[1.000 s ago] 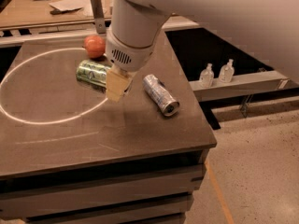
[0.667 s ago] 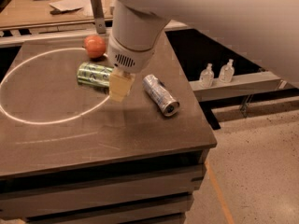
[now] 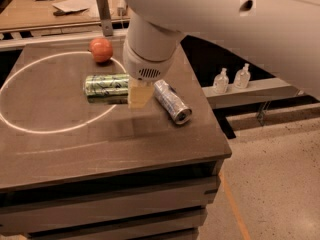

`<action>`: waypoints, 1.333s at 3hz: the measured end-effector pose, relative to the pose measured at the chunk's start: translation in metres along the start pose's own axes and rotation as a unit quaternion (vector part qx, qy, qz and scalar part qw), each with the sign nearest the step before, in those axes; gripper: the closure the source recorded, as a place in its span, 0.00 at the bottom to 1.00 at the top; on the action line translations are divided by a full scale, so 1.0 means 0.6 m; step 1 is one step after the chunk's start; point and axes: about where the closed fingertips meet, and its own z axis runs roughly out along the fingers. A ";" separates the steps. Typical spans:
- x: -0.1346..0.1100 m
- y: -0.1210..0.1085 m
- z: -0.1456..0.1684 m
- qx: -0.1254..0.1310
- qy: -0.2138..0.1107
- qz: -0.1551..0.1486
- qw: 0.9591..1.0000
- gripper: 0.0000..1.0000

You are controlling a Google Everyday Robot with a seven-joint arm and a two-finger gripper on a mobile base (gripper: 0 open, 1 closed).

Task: Place green can upright

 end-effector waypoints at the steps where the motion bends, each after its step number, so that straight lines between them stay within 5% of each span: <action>1: -0.009 -0.004 -0.001 -0.002 -0.009 -0.076 0.997 1.00; 2: -0.017 0.000 -0.007 0.004 -0.047 -0.136 0.990 1.00; 3: -0.018 0.001 -0.005 0.005 -0.051 -0.176 0.983 1.00; 4: -0.018 0.001 -0.005 0.005 -0.051 -0.176 0.983 1.00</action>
Offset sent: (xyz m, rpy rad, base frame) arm -0.0152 0.0151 0.0185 0.0305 -0.1726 0.5156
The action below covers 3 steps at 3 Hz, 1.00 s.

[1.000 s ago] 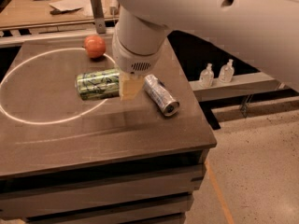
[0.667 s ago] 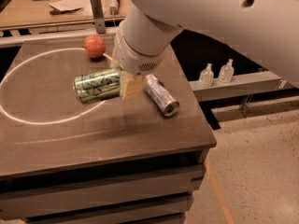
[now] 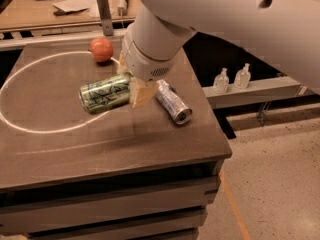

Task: Place green can upright

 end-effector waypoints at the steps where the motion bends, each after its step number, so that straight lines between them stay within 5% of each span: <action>1: -0.006 -0.009 0.010 -0.004 -0.008 -0.043 0.999 1.00; 2: -0.010 -0.023 0.029 -0.017 -0.011 -0.141 0.990 1.00; 3: -0.014 -0.028 0.042 -0.029 -0.008 -0.263 0.964 1.00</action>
Offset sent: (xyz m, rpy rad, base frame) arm 0.0231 0.0258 -0.0061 -0.1990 -0.1819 0.5381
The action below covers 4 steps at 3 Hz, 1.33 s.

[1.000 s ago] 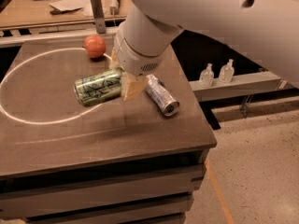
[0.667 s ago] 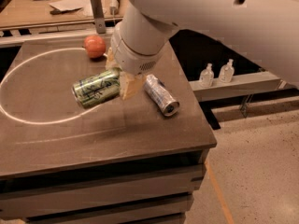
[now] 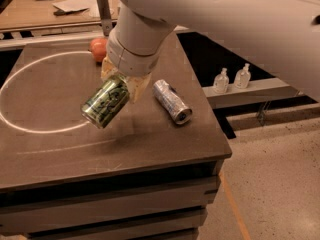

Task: Place green can upright

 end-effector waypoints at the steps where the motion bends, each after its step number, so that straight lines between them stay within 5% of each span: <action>1: 0.002 0.004 0.007 -0.005 0.000 -0.080 0.997 1.00; 3: 0.001 0.002 0.009 -0.003 -0.004 -0.094 0.996 1.00; 4: -0.007 -0.008 0.013 0.011 -0.013 -0.181 0.983 1.00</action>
Offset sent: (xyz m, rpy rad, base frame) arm 0.0000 0.0016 -0.0013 -0.0379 -0.0430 0.1125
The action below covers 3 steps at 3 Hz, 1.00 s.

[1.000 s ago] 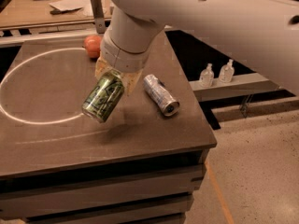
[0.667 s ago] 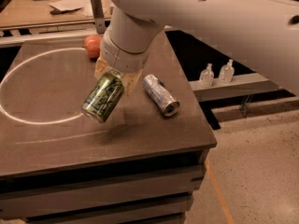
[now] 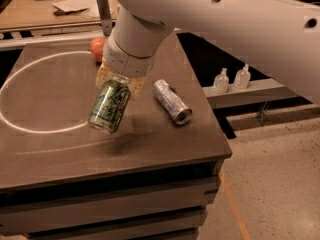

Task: Place green can upright

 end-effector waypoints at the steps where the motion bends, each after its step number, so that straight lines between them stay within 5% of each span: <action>1: -0.009 -0.005 0.005 -0.012 -0.005 -0.112 0.994 1.00; 2: -0.008 -0.002 0.007 -0.032 -0.001 -0.206 0.978 1.00; 3: -0.003 0.010 0.008 -0.039 -0.001 -0.226 0.973 1.00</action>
Offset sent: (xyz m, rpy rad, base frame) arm -0.0026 0.0166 0.0007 -0.3091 -0.2656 0.6074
